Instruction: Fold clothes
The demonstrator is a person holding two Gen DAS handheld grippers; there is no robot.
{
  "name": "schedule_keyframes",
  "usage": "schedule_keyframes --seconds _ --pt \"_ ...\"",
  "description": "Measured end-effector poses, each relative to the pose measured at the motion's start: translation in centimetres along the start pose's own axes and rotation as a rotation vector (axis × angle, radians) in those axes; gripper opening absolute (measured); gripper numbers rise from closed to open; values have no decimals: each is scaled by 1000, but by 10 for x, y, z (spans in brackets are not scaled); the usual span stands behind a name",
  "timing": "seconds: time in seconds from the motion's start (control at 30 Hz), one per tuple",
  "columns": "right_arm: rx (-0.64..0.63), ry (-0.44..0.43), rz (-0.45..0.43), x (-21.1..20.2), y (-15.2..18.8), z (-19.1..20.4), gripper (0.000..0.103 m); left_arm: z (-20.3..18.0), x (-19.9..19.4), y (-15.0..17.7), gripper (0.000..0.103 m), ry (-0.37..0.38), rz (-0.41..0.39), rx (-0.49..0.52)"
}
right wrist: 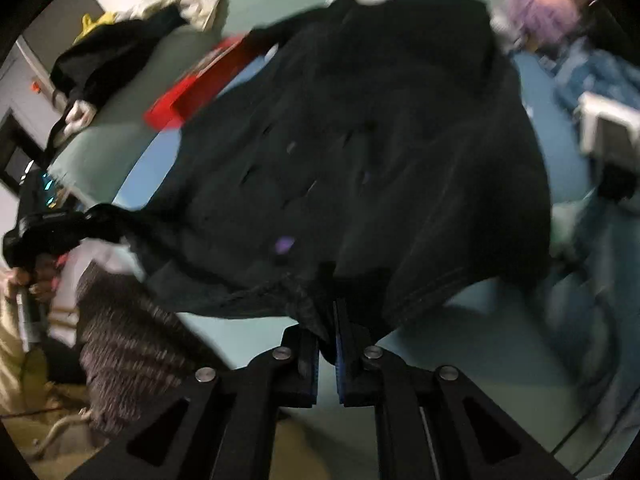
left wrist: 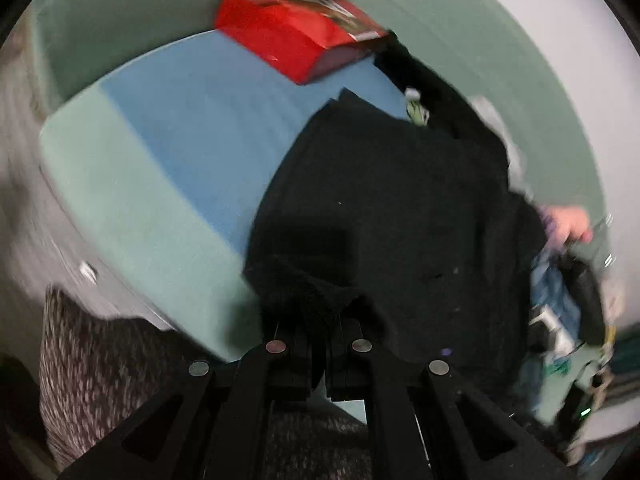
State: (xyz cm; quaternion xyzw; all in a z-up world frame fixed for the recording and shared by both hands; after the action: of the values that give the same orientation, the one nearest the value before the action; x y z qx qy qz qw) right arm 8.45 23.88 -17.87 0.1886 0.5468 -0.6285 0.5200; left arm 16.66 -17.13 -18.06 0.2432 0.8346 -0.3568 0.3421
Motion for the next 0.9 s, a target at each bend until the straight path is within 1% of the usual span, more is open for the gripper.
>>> schedule_keyframes --seconds 0.1,0.17,0.2,0.27,0.3,0.33,0.37,0.4,0.43,0.47,0.5,0.53,0.57,0.6,0.67,0.73,0.77,0.8,0.83,0.9 --pt "-62 -103 110 0 16 14 6 19 -35 -1 4 35 -83 -91" --pt "-147 -150 245 5 41 28 6 25 -55 0 4 43 -99 -102" --pt "-150 -166 278 8 49 30 6 27 -62 2 4 39 -99 -102" --pt "-156 -198 345 13 64 34 8 28 -66 6 4 -9 -71 -72" --pt "-155 -213 371 15 70 35 12 26 -63 7 4 -64 -55 -28" --pt "-124 -217 349 13 61 32 15 22 -60 7 4 -131 -37 21" --pt "-94 -221 326 10 52 28 35 19 -57 8 4 -176 -13 51" --pt "-64 -225 304 8 43 25 54 16 -55 8 6 -197 13 67" --pt "-31 -232 277 4 33 20 58 13 -54 7 8 -206 33 78" --pt "16 -252 223 -9 15 10 59 10 -56 4 15 -208 40 87" --pt "44 -256 174 -20 -1 3 63 8 -58 0 28 -210 47 97" --pt "79 -249 96 -36 -21 -11 66 4 -63 -3 36 -210 45 108" --pt "109 -226 27 -55 -33 -27 73 0 -73 -8 55 -207 26 119" --pt "139 -175 -15 -67 -37 -45 73 -4 -82 -12 69 -203 3 124" --pt "196 -74 -90 -89 -44 -78 73 -8 -99 -21 74 -195 -44 134" --pt "206 -16 -25 -65 -33 -88 71 -10 -107 -33 75 -204 -78 151" --pt "211 13 7 -54 -27 -92 71 -12 -104 -39 76 -219 -89 163" --pt "216 42 40 -42 -22 -97 70 -13 -93 -43 77 -237 -82 175" --pt "220 71 72 -31 -16 -102 70 -13 -79 -47 77 -250 -66 186" --pt "232 126 134 -8 -6 -111 69 -13 -44 -51 77 -258 7 202"
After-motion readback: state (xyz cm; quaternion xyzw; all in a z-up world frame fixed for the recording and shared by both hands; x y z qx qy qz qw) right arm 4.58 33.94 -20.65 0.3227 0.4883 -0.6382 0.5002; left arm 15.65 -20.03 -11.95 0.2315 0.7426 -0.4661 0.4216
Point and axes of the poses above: each gripper's, at about its wrist camera, not at the fingertips, and x roughly the way its jaws point, z to its left, y to its underside, the point moved 2 cm from there along x, roughly the way its jaws point, and after that the axes turned 6 degrees about -z, right-handed, at the moved point
